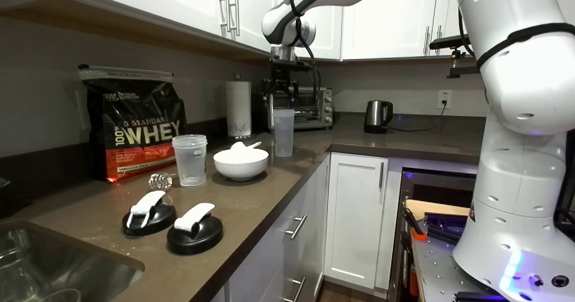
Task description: Move the big clear bottle to the right
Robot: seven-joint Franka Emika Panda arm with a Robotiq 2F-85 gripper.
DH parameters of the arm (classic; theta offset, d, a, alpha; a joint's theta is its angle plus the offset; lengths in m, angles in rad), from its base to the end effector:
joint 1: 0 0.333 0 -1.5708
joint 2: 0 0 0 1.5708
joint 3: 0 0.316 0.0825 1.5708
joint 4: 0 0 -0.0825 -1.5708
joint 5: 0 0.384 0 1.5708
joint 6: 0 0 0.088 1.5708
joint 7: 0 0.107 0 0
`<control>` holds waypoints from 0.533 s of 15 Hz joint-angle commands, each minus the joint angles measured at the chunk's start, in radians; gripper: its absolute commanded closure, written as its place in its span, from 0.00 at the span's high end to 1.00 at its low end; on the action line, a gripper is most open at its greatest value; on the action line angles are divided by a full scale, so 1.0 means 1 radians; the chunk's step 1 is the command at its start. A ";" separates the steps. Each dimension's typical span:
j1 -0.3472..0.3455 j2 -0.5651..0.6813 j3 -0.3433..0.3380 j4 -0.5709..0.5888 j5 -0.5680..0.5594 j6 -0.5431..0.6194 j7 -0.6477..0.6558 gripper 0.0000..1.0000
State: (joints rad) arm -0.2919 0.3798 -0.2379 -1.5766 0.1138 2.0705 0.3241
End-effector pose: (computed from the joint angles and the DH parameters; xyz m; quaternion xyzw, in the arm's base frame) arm 0.5992 -0.3205 0.4376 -0.9029 0.4253 -0.0632 0.0019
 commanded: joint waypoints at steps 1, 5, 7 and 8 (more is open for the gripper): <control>0.030 -0.113 -0.021 -0.117 -0.052 0.025 0.013 1.00; 0.038 -0.192 -0.024 -0.178 -0.087 -0.009 -0.006 1.00; 0.040 -0.228 -0.023 -0.213 -0.103 -0.012 -0.011 1.00; 0.041 -0.247 -0.022 -0.233 -0.113 -0.006 -0.010 1.00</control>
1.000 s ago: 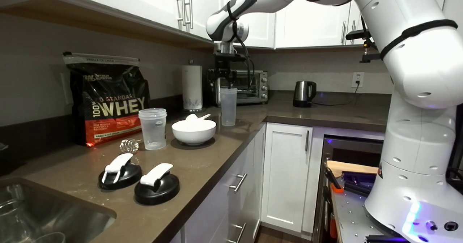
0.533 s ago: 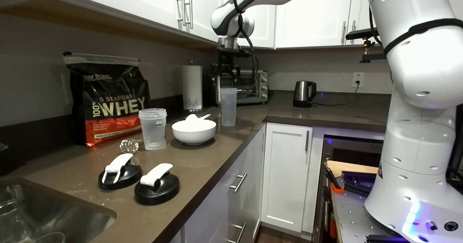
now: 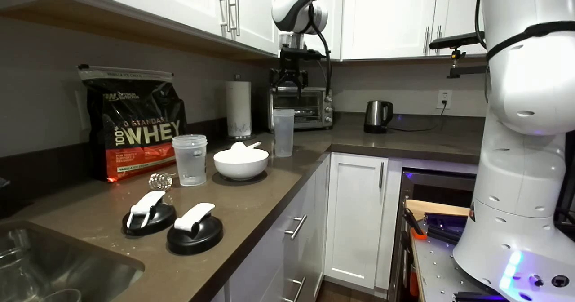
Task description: Move the big clear bottle to the right
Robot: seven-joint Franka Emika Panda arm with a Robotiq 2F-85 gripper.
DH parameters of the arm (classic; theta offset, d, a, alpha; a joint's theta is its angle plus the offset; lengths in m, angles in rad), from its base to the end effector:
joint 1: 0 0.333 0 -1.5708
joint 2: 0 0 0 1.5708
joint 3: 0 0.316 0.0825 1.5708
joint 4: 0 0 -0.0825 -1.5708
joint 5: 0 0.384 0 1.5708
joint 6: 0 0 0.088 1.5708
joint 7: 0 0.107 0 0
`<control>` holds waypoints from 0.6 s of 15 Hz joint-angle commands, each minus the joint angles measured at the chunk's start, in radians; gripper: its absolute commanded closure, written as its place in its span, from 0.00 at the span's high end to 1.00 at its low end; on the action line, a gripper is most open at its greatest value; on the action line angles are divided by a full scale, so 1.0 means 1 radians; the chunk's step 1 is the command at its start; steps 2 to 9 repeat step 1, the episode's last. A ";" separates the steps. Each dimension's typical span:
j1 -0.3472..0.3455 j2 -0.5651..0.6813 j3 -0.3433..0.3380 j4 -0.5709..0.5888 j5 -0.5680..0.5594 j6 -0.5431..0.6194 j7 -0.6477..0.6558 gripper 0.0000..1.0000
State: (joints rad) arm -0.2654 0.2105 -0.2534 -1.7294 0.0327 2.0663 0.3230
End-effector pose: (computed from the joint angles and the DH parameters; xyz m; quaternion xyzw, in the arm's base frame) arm 0.5571 -0.3038 0.4720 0.9097 -0.4098 0.0652 0.0176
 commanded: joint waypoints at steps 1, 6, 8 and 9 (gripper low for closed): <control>0.017 -0.092 -0.007 -0.097 -0.042 0.002 -0.002 1.00; 0.017 -0.092 -0.007 -0.097 -0.042 0.002 -0.002 1.00; 0.017 -0.092 -0.007 -0.097 -0.042 0.002 -0.002 1.00; 0.017 -0.092 -0.007 -0.097 -0.042 0.002 -0.002 1.00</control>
